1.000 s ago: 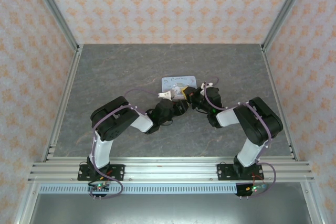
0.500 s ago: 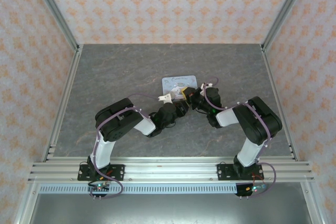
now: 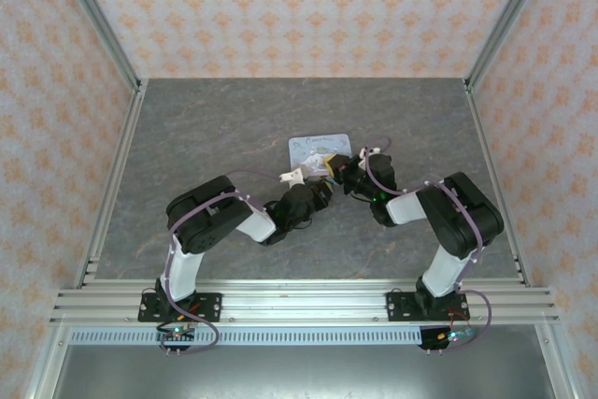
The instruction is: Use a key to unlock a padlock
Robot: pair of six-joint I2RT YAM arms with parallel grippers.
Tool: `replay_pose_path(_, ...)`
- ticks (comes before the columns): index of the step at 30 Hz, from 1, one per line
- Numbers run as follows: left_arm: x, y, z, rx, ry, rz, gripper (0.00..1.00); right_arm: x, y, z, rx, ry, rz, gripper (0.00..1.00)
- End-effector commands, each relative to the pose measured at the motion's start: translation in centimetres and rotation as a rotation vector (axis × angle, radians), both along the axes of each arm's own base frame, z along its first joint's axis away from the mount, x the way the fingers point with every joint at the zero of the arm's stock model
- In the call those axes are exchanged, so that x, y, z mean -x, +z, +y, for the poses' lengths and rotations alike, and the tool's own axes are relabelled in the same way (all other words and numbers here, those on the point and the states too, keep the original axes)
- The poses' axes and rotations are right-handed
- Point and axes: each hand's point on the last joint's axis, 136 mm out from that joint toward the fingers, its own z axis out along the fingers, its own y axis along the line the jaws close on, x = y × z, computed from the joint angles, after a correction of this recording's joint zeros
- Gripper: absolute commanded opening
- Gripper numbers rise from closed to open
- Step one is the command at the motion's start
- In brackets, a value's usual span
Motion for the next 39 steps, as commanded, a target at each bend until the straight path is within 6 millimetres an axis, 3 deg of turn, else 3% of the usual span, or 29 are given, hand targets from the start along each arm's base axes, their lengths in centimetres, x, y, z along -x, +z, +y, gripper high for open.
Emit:
replay_pose_path(1, 1.7, -3.7, 2.7, -0.144, 0.031, 0.101, 0.0, -0.9, 2.1, -0.5, -0.003, -0.01, -0.032, 0.0)
replay_pose_path(11, 2.8, -2.9, 2.9, -0.135, -0.096, 0.134, 0.0, -0.6, 2.9, -0.5, -0.011, 0.016, -0.052, 0.0)
replay_pose_path(12, 2.7, -1.7, 2.7, -0.107, -0.116, 0.121, 0.0, -0.5, 3.1, -0.4, -0.012, 0.021, -0.055, 0.0)
replay_pose_path(17, 2.7, 0.0, 2.6, -0.045, -0.212, 0.131, 0.0, 0.5, 4.1, -0.5, -0.018, 0.042, -0.075, 0.0)
replay_pose_path(26, 2.6, 3.2, 3.2, -0.037, -0.274, 0.122, 0.0, 3.9, 4.5, -1.2, 0.001, 0.09, -0.077, 0.0)
replay_pose_path(34, 2.2, 3.9, 3.3, 0.012, -0.273, 0.138, 0.0, 8.1, 3.2, -1.4, 0.026, 0.143, -0.065, 0.0)
replay_pose_path(39, 2.2, 4.3, 3.2, 0.038, -0.277, 0.141, 0.0, 10.6, 1.1, -0.9, 0.071, 0.184, -0.052, 0.0)
